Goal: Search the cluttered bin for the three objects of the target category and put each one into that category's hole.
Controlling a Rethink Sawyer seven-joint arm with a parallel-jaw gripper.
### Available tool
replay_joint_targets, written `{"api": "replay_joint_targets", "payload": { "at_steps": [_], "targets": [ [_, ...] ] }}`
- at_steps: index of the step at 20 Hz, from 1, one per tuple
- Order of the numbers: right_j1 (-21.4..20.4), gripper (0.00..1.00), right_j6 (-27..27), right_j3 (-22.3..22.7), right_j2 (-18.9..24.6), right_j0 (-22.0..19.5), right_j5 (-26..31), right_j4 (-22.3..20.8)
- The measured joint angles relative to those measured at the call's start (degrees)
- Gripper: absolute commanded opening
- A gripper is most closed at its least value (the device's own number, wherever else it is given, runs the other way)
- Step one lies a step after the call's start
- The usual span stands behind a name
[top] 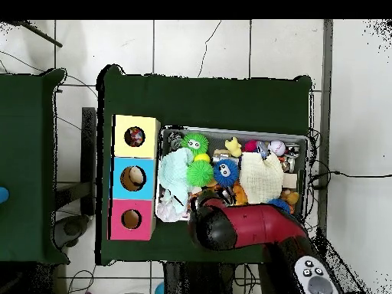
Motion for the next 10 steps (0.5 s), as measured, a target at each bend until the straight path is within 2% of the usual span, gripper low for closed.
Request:
{"api": "replay_joint_targets", "payload": {
  "at_steps": [1,7,10],
  "targets": [
    [-2.00,0.00,0.00,2.24,-0.02,0.14,0.01,0.78],
    [-6.63,0.00,0.00,7.23,-0.10,0.09,0.00,2.20],
    [-7.37,0.00,0.01,8.53,-0.77,0.62,-0.15,2.27]
  ]
}}
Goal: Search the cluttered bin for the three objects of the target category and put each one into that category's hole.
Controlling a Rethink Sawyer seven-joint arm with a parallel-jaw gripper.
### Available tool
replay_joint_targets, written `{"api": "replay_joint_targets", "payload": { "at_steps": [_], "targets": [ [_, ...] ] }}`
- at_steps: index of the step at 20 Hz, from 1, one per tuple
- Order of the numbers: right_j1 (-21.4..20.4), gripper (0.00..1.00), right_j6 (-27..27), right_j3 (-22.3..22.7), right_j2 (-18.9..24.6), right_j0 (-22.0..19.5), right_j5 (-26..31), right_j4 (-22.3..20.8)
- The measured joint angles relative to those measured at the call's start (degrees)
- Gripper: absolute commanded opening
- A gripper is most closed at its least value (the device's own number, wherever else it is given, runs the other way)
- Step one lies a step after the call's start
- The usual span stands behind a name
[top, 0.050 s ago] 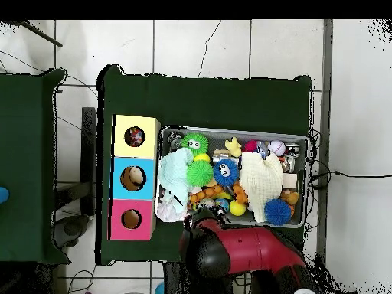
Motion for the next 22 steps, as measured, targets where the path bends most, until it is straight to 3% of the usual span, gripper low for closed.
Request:
{"api": "replay_joint_targets", "payload": {
  "at_steps": [8,11,22],
  "targets": [
    [2.06,0.00,0.01,0.88,-3.41,4.73,-3.78,0.11],
    [4.44,0.00,0.02,0.88,-5.40,7.83,-8.35,0.73],
    [10.00,0.00,0.12,1.94,-9.04,12.51,-17.99,3.81]
  ]
}}
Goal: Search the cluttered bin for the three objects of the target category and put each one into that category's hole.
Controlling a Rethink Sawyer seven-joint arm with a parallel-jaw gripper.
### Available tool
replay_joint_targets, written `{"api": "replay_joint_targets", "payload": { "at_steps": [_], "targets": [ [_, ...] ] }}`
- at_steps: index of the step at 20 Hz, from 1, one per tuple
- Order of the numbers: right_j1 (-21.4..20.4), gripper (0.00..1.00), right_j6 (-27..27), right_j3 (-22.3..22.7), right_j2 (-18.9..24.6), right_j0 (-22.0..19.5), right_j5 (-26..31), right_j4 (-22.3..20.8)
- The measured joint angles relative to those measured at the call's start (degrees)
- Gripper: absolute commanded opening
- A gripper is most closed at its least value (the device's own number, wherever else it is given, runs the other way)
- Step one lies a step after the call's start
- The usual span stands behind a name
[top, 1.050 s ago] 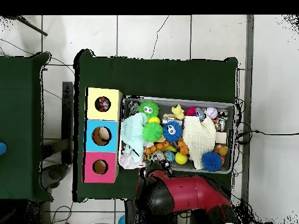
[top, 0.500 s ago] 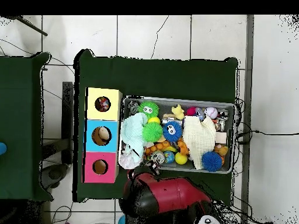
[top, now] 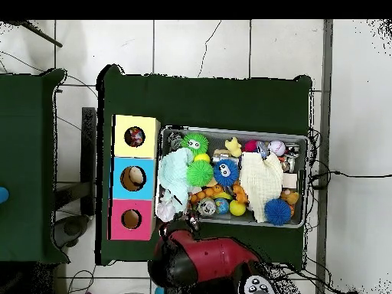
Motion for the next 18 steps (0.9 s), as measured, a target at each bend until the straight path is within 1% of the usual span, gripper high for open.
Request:
{"api": "replay_joint_targets", "payload": {
  "at_steps": [2,8,10,11,18],
  "targets": [
    [1.40,0.00,0.04,0.71,-0.76,0.65,-1.68,1.13],
    [3.77,0.00,0.04,2.86,-1.94,2.18,-3.53,3.53],
    [4.72,0.00,0.04,4.07,-2.41,3.28,-4.45,4.98],
    [5.26,1.00,0.04,5.13,-2.56,3.97,-5.06,6.22],
    [6.00,1.00,0.05,6.94,-2.98,4.84,-6.11,8.19]
  ]
}}
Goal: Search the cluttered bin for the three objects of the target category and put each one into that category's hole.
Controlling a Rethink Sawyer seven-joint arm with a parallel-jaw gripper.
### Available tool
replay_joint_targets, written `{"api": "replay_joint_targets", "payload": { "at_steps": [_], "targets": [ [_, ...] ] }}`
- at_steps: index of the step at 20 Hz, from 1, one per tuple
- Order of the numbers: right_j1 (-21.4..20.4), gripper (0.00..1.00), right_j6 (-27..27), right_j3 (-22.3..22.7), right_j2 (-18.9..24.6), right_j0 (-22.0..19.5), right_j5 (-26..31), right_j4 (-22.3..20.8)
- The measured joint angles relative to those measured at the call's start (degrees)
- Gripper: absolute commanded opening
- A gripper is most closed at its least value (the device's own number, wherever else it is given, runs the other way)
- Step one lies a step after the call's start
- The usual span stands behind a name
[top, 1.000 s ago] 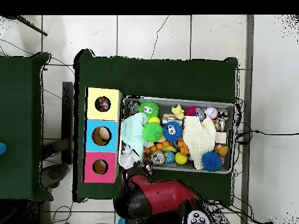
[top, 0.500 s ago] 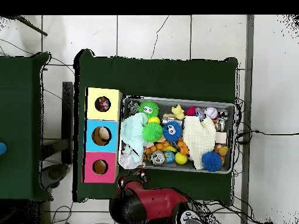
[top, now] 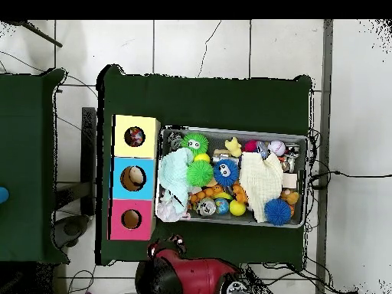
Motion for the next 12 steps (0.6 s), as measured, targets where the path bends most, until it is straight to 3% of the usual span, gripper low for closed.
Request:
{"api": "replay_joint_targets", "payload": {
  "at_steps": [12],
  "targets": [
    [0.53,1.00,0.00,2.77,-0.08,0.75,-1.15,4.10]
  ]
}}
